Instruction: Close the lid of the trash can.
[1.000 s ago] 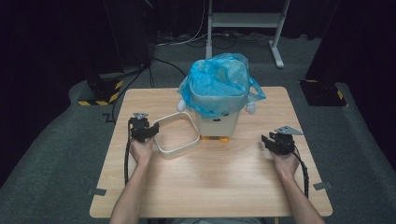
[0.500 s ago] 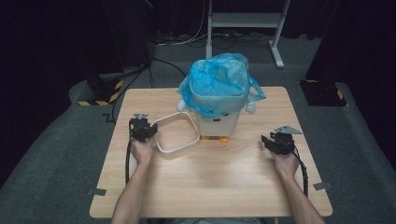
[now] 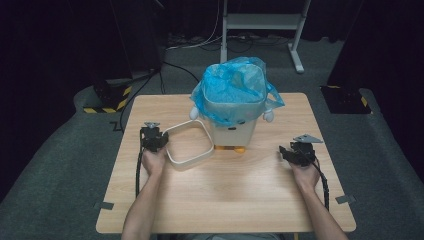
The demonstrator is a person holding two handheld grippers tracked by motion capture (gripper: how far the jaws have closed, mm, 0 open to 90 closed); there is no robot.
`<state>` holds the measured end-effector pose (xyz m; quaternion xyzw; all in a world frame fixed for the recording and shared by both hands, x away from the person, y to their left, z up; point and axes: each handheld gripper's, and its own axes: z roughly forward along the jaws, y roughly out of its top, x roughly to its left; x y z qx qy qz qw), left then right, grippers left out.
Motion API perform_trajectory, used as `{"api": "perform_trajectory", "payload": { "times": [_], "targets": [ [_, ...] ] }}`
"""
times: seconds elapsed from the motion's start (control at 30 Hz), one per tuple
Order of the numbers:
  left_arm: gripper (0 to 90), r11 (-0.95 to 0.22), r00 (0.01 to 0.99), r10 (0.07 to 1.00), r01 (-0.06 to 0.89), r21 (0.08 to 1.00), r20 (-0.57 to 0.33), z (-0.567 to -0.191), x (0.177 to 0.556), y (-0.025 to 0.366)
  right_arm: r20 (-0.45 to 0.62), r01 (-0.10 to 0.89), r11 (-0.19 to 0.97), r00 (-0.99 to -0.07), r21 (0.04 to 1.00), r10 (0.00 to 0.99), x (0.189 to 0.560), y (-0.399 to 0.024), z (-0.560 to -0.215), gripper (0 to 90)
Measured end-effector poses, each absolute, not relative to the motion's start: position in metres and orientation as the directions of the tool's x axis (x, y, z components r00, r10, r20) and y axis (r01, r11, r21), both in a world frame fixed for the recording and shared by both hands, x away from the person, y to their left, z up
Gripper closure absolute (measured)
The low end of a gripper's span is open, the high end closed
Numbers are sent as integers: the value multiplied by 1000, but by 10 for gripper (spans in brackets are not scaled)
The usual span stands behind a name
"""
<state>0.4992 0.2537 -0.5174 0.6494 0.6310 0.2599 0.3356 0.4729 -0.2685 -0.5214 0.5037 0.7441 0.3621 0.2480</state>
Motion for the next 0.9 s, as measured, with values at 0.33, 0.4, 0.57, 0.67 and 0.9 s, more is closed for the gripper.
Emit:
{"api": "perform_trajectory", "payload": {
  "times": [0.33, 0.4, 0.57, 0.67, 0.9],
  "targets": [
    [744, 15, 61, 996, 639, 769, -70, -518, 501, 254, -30, 584, 252, -362, 772, 932, 473, -266, -522, 443],
    [748, 15, 61, 996, 638, 770, -70, -518, 501, 254, -49, 586, 271, -366, 764, 929, 474, -264, -523, 427],
    [749, 9, 61, 996, 636, 771, -62, -519, 501, 255, -79, 579, 294, -366, 761, 927, 473, -261, -523, 412],
    [755, -8, 64, 997, 641, 767, -44, -520, 502, 255, -82, 577, 294, -364, 762, 928, 473, -260, -523, 408],
    [767, -31, 75, 997, 660, 750, -25, -517, 509, 254, -101, 567, 312, -371, 762, 923, 472, -259, -523, 404]
  ]
}}
